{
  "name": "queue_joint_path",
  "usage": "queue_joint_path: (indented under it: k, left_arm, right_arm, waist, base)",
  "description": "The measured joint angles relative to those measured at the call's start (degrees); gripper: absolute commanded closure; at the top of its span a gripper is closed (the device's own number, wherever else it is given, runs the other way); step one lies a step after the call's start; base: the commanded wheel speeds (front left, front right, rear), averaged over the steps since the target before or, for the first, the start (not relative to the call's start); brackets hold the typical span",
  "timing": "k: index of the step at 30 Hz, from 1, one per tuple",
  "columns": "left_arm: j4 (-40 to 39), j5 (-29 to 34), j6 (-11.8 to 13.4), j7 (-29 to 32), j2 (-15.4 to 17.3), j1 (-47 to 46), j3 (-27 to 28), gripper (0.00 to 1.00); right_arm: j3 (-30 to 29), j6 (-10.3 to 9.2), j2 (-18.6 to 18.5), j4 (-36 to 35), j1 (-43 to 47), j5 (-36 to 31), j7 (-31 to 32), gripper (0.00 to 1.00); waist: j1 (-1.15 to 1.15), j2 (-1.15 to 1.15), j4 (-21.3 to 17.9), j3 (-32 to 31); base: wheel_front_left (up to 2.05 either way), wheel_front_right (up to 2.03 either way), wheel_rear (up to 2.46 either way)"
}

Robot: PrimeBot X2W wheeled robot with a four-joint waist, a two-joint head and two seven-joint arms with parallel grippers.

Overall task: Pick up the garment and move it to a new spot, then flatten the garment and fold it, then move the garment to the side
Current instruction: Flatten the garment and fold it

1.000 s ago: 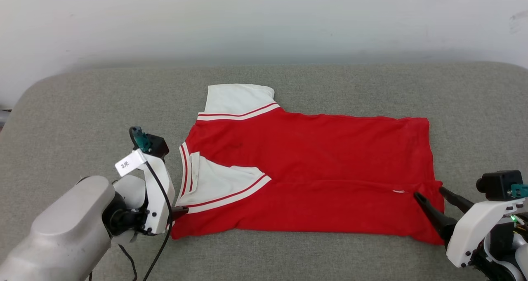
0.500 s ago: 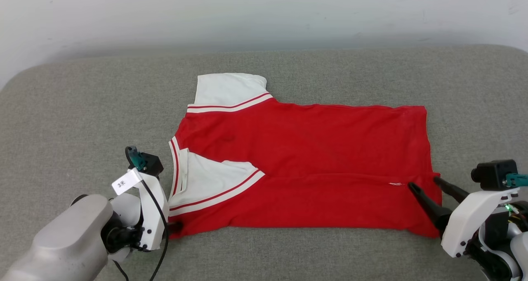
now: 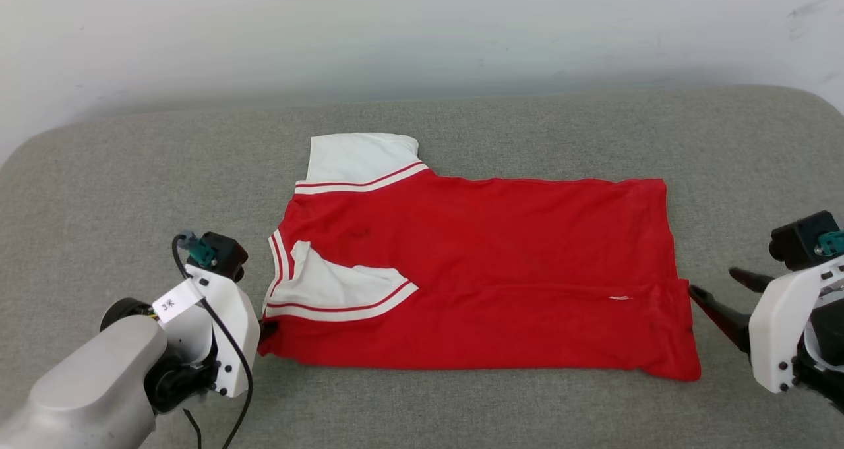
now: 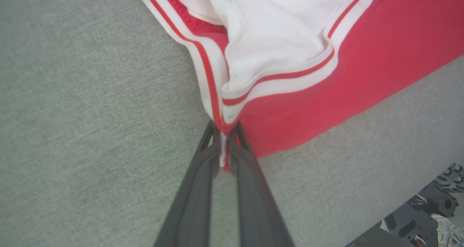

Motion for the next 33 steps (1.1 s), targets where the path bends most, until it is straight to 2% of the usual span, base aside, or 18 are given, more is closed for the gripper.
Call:
queue_joint_path:
  k: [5, 11, 18, 19, 26, 27, 28, 29, 33]
  left_arm:
    - [-3.9, 1.23, 0.83, -1.98, 1.54, 0.02, 0.36, 1.0]
    - [-8.29, 2.5, 2.32, -2.22, 2.02, 0.02, 0.14, 1.0]
    - [-11.11, 3.54, 3.34, -2.27, 2.32, -0.49, 0.12, 1.0]
    - [-11.5, 3.79, 3.56, -2.7, 2.37, -0.72, 0.13, 1.0]
    - [-10.92, 3.46, 3.91, -3.99, 2.29, 0.06, 0.19, 1.0]
    - [-10.71, 3.38, 3.91, -4.21, 2.31, 0.38, 0.21, 1.0]
    - [-10.47, 3.15, 4.01, -4.52, 2.34, 0.76, 0.3, 1.0]
    - [-10.29, 2.9, 4.07, -4.83, 2.36, 1.18, 0.38, 1.0]
    - [-9.99, 2.04, 4.28, -6.02, 2.58, 2.99, 0.63, 1.0]
  right_arm:
    - [1.7, 0.0, -3.53, -1.38, -1.13, 3.26, 11.01, 0.0]
    - [2.2, 0.0, -3.12, 1.46, -1.63, 4.9, 16.99, 0.0]
    - [3.1, 0.0, 0.44, 7.88, -2.2, 3.77, 17.51, 0.0]
    - [3.94, 0.0, 2.12, 10.5, -2.15, 3.45, 16.42, 0.0]
    - [4.94, 0.01, 3.28, 15.68, -1.75, 3.33, 12.45, 0.0]
    - [5.27, 0.01, 3.27, 15.99, -1.76, 3.32, 11.4, 0.85]
    - [5.46, 0.02, 3.25, 16.23, -1.76, 3.32, 10.17, 0.85]
    - [5.52, 0.01, 3.21, 16.47, -1.8, 3.35, 9.01, 1.0]
    - [5.99, 0.02, 3.08, 16.26, -1.8, 4.45, 5.72, 1.0]
  waist:
    - [0.0, 0.0, 0.27, 0.28]
    - [0.0, 0.0, 1.15, 1.52]
    - [0.0, 0.0, 2.46, 3.79]
    - [0.0, 0.0, 3.08, 4.69]
    - [0.0, 0.0, 3.72, 5.4]
    - [0.0, 0.0, 3.66, 5.26]
    - [0.0, 0.0, 3.58, 5.05]
    - [0.0, 0.0, 3.48, 4.79]
    - [0.0, 0.0, 3.17, 3.19]
  base:
    - [0.0, 0.0, 0.0]
    - [0.0, 0.0, 0.0]
    - [0.0, 0.0, 0.0]
    - [0.0, 0.0, 0.0]
    - [0.0, 0.0, 0.0]
    - [0.0, 0.0, 0.0]
    - [0.0, 0.0, 0.0]
    - [0.0, 0.0, 0.0]
    - [0.0, 0.0, 0.0]
